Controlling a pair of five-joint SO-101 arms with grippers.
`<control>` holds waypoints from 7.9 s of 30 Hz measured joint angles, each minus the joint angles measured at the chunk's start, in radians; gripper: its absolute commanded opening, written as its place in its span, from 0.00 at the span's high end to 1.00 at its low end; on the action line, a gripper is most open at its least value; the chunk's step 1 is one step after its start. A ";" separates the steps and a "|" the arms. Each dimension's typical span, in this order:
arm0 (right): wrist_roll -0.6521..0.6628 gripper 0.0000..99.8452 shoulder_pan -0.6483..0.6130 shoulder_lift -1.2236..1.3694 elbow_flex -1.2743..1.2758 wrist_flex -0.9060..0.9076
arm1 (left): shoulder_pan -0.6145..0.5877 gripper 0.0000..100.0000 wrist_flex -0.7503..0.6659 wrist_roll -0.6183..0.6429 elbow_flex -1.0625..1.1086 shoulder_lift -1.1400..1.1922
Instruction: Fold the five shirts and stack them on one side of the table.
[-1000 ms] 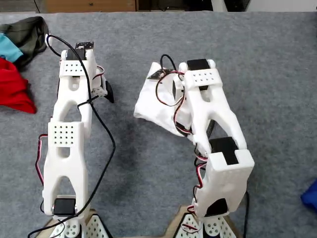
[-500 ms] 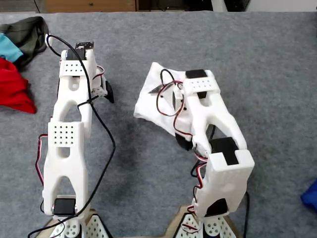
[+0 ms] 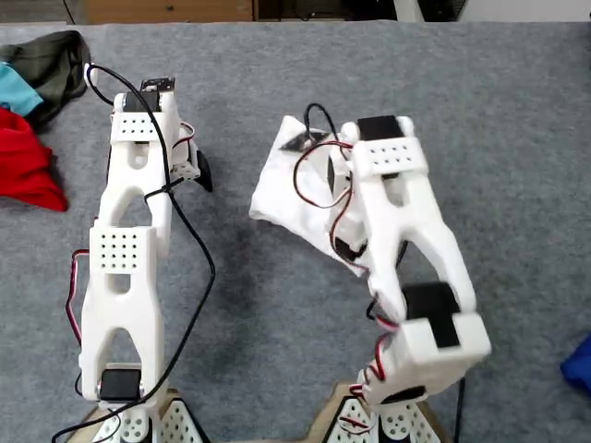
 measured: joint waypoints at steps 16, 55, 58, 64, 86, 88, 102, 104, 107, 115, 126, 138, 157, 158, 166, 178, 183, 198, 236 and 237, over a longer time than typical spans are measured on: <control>-0.203 0.94 0.196 -0.290 0.054 -0.267 | 0.017 0.71 -0.002 0.000 -0.003 0.000; -0.457 0.87 0.308 0.641 -1.129 0.009 | 0.288 0.85 0.031 0.169 -0.164 -0.238; -0.488 0.87 0.308 0.641 -1.105 0.009 | 0.282 0.85 0.026 0.187 -0.164 -0.238; -0.493 0.87 0.315 0.646 -1.019 0.009 | 0.281 0.85 0.014 0.187 -0.164 -0.206; -0.493 0.95 0.330 0.779 -0.987 -0.057 | 0.249 0.85 0.014 0.187 -0.164 -0.180; -0.493 0.95 0.330 0.779 -0.987 -0.057 | 0.232 0.85 0.014 0.187 -0.164 -0.180; -0.493 0.99 0.322 0.822 -1.019 -0.086 | 0.203 0.85 0.014 0.187 -0.164 -0.180; -0.493 0.99 0.322 0.822 -1.060 -0.086 | 0.203 0.85 0.014 0.187 -0.164 -0.180; -0.493 0.99 0.319 0.824 -1.134 -0.075 | 0.203 0.85 0.014 0.187 -0.164 -0.180; -0.454 0.99 0.242 0.824 -1.278 -0.072 | 0.201 0.85 0.014 0.150 -0.164 -0.180; -0.454 0.97 0.244 0.844 -1.270 -0.130 | 0.149 0.85 0.031 0.141 -0.164 -0.180; -0.454 0.82 0.244 0.861 -1.290 -0.072 | 0.147 0.85 0.031 0.140 -0.164 -0.180; -0.454 0.82 0.288 0.491 -0.769 0.009 | 0.313 0.79 -0.005 0.140 -0.239 -0.180; -0.459 0.82 0.284 0.442 -0.717 0.009 | 0.313 0.79 -0.015 0.140 -0.239 -0.180; -0.747 0.82 0.144 0.199 -0.325 0.009 | 0.311 0.79 0.020 0.109 -0.239 -0.180; -1.102 0.82 0.101 0.150 -0.226 -0.040 | 0.218 0.79 0.031 -0.012 -0.239 -0.180; -1.181 0.82 0.100 0.160 -0.149 -0.140 | 0.210 0.79 0.031 -0.051 -0.239 -0.180; -1.725 0.72 0.029 0.178 -0.130 -0.230 | 0.149 0.79 0.031 -0.078 -0.239 -0.180; -1.990 0.99 0.058 0.483 -0.175 -0.404 | 0.130 0.79 0.031 -0.123 -0.239 -0.180; -1.987 0.99 0.064 0.483 -0.173 -0.402 | 0.130 0.79 0.031 -0.123 -0.239 -0.180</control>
